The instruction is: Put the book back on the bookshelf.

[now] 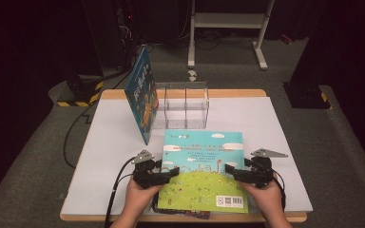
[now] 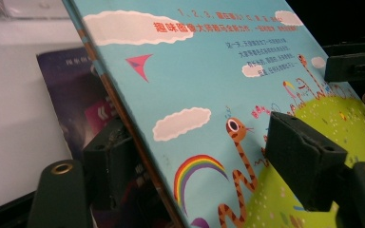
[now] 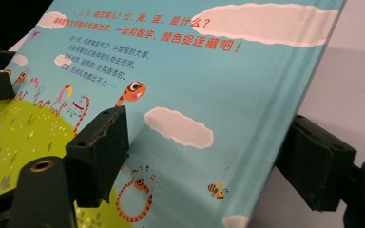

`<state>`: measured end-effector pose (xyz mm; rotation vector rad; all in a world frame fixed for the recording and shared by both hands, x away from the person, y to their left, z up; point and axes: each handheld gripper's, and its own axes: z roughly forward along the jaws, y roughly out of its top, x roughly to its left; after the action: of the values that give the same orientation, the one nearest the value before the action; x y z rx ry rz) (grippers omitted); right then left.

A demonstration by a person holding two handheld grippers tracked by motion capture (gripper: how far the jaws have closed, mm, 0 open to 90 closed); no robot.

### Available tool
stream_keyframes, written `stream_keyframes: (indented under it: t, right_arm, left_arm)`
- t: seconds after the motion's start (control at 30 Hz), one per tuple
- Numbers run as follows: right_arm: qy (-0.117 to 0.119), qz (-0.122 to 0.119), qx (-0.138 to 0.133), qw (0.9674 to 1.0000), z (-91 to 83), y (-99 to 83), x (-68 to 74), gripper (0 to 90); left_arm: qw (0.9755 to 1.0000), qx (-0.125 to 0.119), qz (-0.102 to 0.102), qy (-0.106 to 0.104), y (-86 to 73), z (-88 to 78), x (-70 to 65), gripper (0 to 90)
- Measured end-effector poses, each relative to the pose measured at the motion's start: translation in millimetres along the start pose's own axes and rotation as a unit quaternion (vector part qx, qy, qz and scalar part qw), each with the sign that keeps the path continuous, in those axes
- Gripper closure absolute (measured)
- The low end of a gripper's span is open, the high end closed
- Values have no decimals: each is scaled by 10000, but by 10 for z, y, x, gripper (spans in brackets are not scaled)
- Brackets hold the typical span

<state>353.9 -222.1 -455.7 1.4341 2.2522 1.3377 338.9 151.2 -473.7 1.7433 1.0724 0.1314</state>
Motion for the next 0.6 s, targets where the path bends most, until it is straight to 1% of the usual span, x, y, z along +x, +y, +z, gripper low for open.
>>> stream_keyframes:
  t: [0.07,0.2,0.37,0.53,0.57,0.6]
  right_arm:
    - [-56,-48,-49,10000,-10,54,11,217]
    - [-146,-127,-102,9998,-26,147,29,224]
    - [-226,-219,-260,9992,-56,251,38,250]
    - [-312,-304,-441,9981,-97,333,73,274]
    - [-322,-320,-487,9978,-105,347,78,278]
    - [-332,-332,-529,9975,-114,361,83,283]
  left_arm:
    - [10000,-79,-7,14,49,-2,-4,294]
    - [9998,-163,86,87,144,-1,-1,309]
    - [9992,-308,171,165,243,-11,-7,324]
    - [9982,-480,290,234,331,-44,-23,347]
    - [9979,-535,282,238,346,-52,-32,352]
    - [9975,-570,328,248,364,-63,-34,360]
